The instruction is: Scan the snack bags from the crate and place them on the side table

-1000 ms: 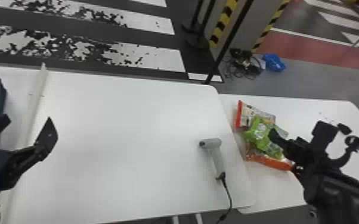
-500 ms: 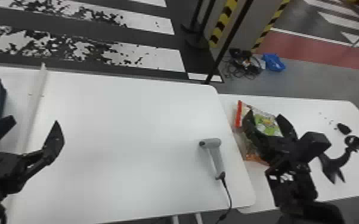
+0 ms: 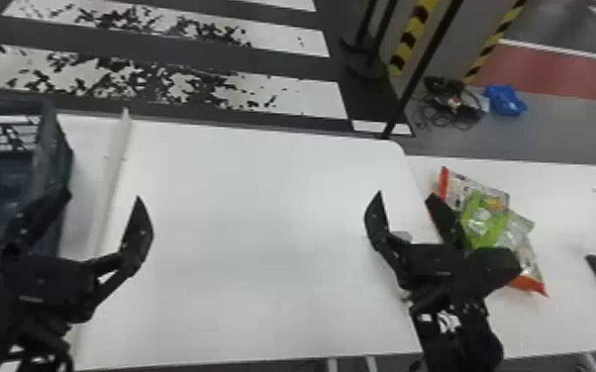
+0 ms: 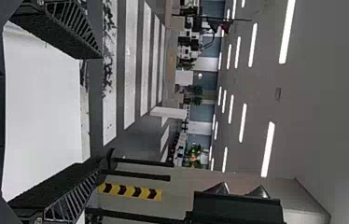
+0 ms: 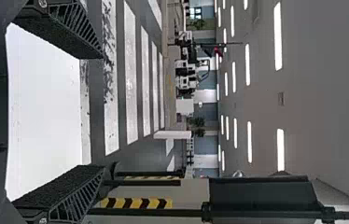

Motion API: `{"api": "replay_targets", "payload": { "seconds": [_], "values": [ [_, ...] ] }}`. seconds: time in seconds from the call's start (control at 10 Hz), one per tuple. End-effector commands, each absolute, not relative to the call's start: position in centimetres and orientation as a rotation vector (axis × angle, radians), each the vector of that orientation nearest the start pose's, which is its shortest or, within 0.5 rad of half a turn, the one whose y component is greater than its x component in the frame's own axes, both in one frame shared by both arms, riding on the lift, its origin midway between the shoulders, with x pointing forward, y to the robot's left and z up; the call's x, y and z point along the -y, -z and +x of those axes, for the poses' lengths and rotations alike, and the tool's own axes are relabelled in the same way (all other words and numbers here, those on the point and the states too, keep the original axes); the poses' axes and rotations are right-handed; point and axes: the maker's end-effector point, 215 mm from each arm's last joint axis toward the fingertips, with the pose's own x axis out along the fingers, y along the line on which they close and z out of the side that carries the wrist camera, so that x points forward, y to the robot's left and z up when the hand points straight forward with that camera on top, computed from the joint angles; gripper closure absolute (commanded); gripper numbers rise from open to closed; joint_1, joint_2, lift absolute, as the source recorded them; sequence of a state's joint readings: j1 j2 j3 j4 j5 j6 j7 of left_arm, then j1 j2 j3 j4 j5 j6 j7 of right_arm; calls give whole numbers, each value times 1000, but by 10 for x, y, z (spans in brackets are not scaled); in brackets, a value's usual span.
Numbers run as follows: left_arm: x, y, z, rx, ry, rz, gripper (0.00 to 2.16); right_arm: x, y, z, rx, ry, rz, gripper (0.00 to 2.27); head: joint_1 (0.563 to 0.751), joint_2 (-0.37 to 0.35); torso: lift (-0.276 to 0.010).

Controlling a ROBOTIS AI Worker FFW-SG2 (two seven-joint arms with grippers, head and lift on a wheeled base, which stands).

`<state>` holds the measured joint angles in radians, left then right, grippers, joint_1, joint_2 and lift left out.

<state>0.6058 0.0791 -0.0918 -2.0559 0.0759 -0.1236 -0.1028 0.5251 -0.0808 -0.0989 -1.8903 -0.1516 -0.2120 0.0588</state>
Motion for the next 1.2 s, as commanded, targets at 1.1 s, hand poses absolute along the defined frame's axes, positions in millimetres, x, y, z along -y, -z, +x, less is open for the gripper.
{"api": "replay_targets", "payload": {
  "seconds": [1.1],
  "values": [
    [-158,359,404,-31,184,-73,39,237,368,406,52,-13,40,56,695,-110,-50]
  ]
}}
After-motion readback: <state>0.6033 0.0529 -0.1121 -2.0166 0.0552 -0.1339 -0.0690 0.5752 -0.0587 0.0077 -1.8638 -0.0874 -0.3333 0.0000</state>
